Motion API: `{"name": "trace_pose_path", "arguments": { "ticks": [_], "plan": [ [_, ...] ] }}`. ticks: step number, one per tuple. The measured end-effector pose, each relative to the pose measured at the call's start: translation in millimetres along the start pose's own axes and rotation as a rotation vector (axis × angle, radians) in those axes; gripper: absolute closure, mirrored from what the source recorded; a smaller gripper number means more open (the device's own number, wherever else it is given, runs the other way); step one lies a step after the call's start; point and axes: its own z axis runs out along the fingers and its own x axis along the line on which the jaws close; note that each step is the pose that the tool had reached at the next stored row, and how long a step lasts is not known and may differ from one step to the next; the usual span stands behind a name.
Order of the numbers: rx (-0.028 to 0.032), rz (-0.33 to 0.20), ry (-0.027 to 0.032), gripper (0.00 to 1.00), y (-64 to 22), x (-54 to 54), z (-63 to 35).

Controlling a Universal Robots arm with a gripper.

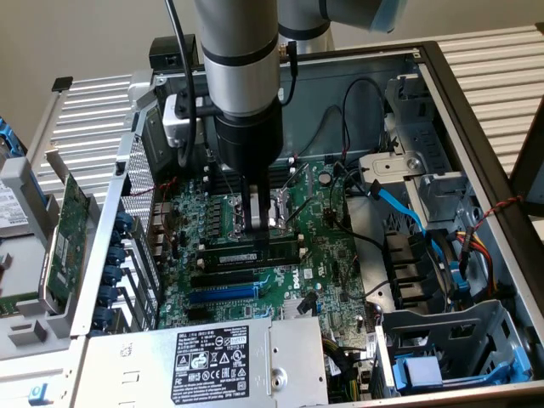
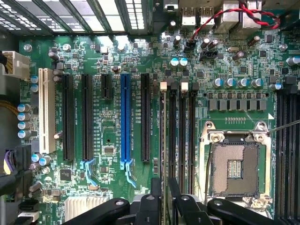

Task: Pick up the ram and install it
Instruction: 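Insert the ram into the slot, then press down the ram until it locks into place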

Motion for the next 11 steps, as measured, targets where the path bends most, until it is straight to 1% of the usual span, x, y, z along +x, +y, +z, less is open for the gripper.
{"name": "trace_pose_path", "arguments": {
  "ticks": [4,11],
  "plan": [
    [0.0001,0.0,-0.0001,0.79,0.1,0.0,-2.5],
    [0.0008,0.0,-0.0001,0.79,0.2,0.2,-3.1]
  ]
}}
